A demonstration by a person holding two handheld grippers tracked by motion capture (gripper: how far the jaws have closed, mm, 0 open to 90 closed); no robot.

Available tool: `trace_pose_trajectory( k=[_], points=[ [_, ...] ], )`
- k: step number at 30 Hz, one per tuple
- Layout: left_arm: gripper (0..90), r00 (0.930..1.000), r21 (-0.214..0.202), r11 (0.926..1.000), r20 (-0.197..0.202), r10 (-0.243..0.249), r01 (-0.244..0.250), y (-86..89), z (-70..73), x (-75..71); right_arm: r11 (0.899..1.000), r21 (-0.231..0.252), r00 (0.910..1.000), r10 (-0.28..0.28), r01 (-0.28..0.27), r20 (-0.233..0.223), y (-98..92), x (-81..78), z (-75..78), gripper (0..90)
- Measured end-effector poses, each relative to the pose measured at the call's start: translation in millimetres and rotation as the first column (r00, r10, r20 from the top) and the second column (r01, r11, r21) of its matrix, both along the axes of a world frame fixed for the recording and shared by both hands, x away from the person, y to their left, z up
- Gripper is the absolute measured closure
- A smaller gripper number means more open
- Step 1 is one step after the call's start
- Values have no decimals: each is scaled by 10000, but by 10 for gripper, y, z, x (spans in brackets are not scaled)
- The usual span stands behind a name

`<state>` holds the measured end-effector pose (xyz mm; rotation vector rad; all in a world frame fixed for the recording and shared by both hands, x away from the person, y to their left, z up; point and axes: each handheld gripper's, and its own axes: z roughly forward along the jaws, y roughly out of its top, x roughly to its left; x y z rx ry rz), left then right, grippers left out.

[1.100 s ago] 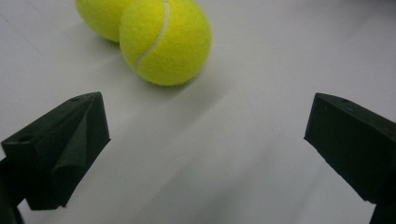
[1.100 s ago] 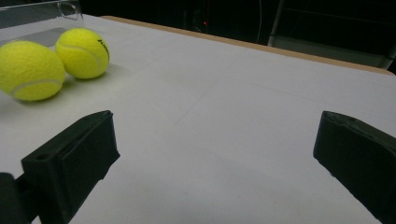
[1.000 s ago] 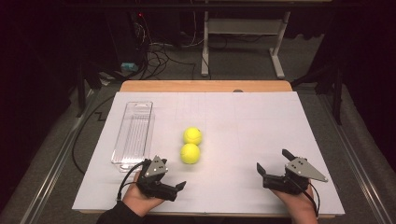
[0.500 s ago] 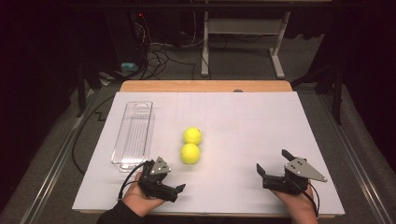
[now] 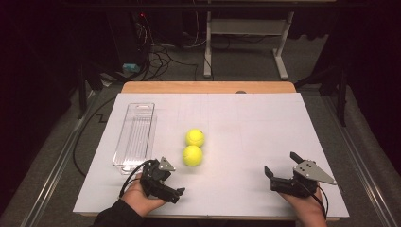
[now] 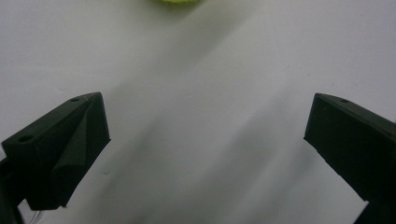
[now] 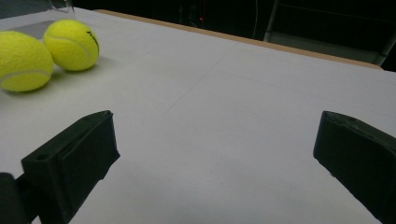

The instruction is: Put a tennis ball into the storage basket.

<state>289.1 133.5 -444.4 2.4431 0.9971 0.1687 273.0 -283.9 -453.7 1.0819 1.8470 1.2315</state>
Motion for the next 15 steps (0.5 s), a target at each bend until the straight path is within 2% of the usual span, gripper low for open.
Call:
trace_pose_trajectory(
  k=[5,7,8,10,14,15],
  points=[
    [7,9967,548,9979,-755,-307,349,-95,67,65,10000,-25,10000,69,-69,62,-10,-32,1,0],
    [7,9945,842,9953,-973,-387,470,-135,86,83,10000,-35,9999,66,-65,80,-13,-41,1,0],
    [7,9945,842,9953,-973,-387,470,-135,86,83,10000,-35,9999,66,-65,80,-13,-41,1,0],
    [7,9909,1290,9895,-1249,-493,655,-188,109,104,10000,-14,10000,75,-75,46,-12,-53,2,0],
    [9,9877,1530,9854,-1476,-526,753,-225,129,125,9999,-63,9999,123,-123,30,0,-61,-3,0],
    [10,9857,1698,9821,-1596,-547,820,-244,143,138,9999,-67,9999,127,-127,23,3,-63,-3,0]
  ],
)
